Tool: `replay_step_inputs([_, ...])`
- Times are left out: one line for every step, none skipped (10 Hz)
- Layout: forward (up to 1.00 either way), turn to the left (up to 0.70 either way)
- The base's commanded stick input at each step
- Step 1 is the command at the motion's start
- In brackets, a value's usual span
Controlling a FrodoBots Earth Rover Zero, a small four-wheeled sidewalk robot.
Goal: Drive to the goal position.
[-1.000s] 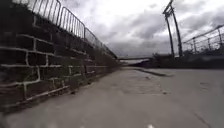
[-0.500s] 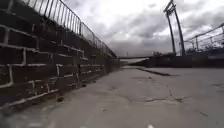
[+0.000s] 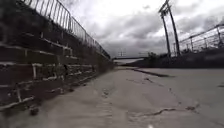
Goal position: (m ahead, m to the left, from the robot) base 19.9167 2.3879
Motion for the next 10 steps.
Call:
replay_step_inputs([1.0, 0.0])
replay_step_inputs([1.0, 0.0])
replay_step_inputs([1.0, 0.0])
replay_step_inputs([1.0, 0.0])
replay_step_inputs([1.0, 0.0])
replay_step_inputs([1.0, 0.0])
replay_step_inputs([1.0, 0.0])
replay_step_inputs([1.0, 0.0])
replay_step_inputs([1.0, 0.0])
replay_step_inputs([1.0, 0.0])
